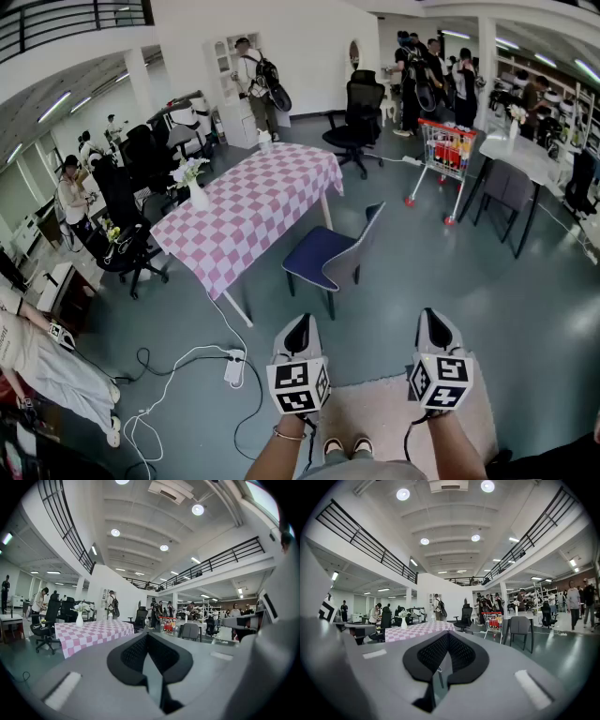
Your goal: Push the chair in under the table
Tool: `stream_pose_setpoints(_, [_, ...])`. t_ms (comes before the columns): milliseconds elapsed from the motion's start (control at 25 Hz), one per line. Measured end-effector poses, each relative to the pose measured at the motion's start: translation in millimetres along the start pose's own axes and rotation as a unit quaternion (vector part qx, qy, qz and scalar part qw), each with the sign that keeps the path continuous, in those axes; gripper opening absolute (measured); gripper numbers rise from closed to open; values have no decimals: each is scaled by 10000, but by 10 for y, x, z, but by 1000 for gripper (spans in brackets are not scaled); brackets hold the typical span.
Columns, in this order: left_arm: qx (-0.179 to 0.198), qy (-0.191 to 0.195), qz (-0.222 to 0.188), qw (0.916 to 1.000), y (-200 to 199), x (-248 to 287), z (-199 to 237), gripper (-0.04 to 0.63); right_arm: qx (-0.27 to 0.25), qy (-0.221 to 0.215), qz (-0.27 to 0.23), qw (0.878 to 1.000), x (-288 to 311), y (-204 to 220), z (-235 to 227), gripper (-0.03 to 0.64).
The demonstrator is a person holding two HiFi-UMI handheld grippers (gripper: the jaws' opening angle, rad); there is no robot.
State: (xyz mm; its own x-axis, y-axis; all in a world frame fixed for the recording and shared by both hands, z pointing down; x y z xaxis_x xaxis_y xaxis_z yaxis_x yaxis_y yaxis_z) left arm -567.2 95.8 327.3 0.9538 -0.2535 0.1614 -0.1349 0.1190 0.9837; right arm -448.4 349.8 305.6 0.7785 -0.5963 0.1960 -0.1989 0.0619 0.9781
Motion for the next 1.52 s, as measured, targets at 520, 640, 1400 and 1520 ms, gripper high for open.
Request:
stream_pose_setpoints(520, [34, 83, 147, 9999, 82, 17, -36, 0, 189, -91, 139, 9997, -21, 123, -13, 9])
stream_pose_setpoints(640, [21, 83, 127, 9999, 79, 6, -18, 0, 347, -139, 144, 9992, -14, 140, -25, 11])
stream_pose_setpoints(1400, [-39, 314, 216, 9993, 24, 181, 254, 105, 408, -174, 31, 9990, 184, 109, 174, 129])
stream_pose_setpoints(1520, [-11, 367, 299, 9989, 74, 236, 310, 104, 434, -84, 72, 9990, 225, 152, 195, 129])
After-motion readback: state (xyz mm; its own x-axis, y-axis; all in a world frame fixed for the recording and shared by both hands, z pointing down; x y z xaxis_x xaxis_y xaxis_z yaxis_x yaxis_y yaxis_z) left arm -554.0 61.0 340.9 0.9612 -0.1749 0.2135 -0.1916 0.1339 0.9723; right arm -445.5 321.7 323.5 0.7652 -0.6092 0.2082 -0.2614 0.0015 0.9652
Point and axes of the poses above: the fingertips, and each gripper's own axes: x forward along the fingers, z to its left, y out of its underside, the point moved 10 cm from there along -x, backward along the fingers, and after that the axes turned 3 degrees about z, right-handed, at the moved point
